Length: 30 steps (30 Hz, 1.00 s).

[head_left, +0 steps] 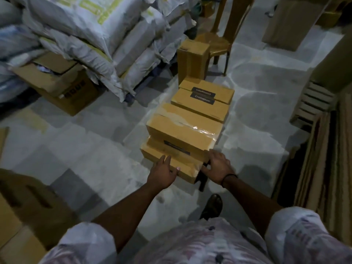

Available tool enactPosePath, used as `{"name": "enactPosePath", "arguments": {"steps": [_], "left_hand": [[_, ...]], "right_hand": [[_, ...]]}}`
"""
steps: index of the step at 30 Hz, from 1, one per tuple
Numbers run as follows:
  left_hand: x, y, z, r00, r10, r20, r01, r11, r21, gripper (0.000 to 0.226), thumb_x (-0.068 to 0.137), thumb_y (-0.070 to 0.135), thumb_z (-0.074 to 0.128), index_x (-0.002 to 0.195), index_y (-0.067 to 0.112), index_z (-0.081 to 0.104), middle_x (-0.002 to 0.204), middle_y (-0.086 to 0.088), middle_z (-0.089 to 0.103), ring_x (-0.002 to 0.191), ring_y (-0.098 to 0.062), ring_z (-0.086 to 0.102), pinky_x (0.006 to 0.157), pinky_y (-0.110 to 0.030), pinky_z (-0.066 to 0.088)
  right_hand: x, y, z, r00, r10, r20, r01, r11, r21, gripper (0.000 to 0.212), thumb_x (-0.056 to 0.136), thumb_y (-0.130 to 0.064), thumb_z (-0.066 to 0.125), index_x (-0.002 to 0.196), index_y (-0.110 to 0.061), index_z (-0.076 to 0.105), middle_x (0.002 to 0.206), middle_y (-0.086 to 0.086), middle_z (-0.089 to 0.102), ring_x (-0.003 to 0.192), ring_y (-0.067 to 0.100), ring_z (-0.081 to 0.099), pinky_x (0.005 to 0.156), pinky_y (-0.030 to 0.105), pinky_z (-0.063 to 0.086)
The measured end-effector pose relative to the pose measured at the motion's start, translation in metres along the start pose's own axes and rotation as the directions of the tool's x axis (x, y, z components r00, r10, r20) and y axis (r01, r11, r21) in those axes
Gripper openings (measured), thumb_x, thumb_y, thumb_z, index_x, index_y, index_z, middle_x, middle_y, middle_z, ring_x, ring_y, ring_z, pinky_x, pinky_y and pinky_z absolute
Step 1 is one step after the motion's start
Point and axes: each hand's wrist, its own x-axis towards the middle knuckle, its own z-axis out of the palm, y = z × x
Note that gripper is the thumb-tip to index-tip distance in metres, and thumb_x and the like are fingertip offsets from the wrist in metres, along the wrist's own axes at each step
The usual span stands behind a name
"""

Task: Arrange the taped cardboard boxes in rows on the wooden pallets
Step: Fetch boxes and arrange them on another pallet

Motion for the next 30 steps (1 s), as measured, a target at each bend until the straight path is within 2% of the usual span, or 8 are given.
{"name": "enactPosePath", "arguments": {"steps": [6,10,23,28,30], "left_hand": [[0.070,0.043,-0.015,0.989,-0.115,-0.093,0.106,0.990,-0.098,0.075,0.103,0.055,0.049,0.161,0.015,0.026,0.168,-0.012,0.022,0.149,-0.036,0.029,0.115,-0.043,0.032],[0.099,0.058,-0.010,0.974,-0.217,-0.063,0.205,0.965,-0.163,0.078,0.101,0.058,0.049,0.162,0.015,0.025,0.168,-0.012,0.022,0.149,-0.039,0.028,0.116,-0.047,0.033],[0.256,0.070,-0.012,0.954,-0.293,0.062,0.300,0.934,-0.195,0.075,0.102,0.056,0.048,0.161,0.016,0.024,0.166,-0.013,0.025,0.146,-0.041,0.030,0.115,-0.049,0.034],[0.310,0.062,-0.005,0.909,-0.415,0.037,0.406,0.863,-0.300,0.072,0.102,0.053,0.051,0.158,0.012,0.031,0.160,-0.016,0.036,0.142,-0.040,0.038,0.111,-0.046,0.038],[0.329,0.058,0.003,0.865,-0.501,-0.004,0.456,0.790,-0.409,0.067,0.102,0.048,0.054,0.156,0.011,0.036,0.157,-0.013,0.042,0.143,-0.034,0.041,0.113,-0.041,0.037]], "right_hand": [[0.109,0.029,-0.064,0.991,-0.100,0.093,0.105,0.993,-0.050,0.078,0.092,-0.053,0.061,0.158,-0.029,0.026,0.165,0.004,0.024,0.150,0.031,0.021,0.119,0.051,0.024],[0.156,0.042,-0.082,0.980,-0.135,0.144,0.140,0.990,-0.032,0.075,0.094,-0.047,0.061,0.157,-0.025,0.029,0.164,0.006,0.027,0.149,0.031,0.023,0.118,0.052,0.026],[0.322,0.055,-0.101,0.961,-0.147,0.236,0.172,0.981,-0.090,0.072,0.096,-0.047,0.059,0.158,-0.024,0.030,0.163,0.004,0.027,0.147,0.029,0.024,0.114,0.048,0.027],[0.403,0.066,-0.098,0.953,-0.101,0.285,0.120,0.991,-0.050,0.072,0.095,-0.048,0.061,0.157,-0.024,0.031,0.162,0.004,0.029,0.147,0.031,0.026,0.115,0.053,0.028],[0.440,0.072,-0.088,0.933,-0.148,0.328,0.190,0.977,-0.100,0.073,0.094,-0.048,0.061,0.156,-0.023,0.032,0.162,0.007,0.028,0.147,0.033,0.025,0.115,0.054,0.029]]}}
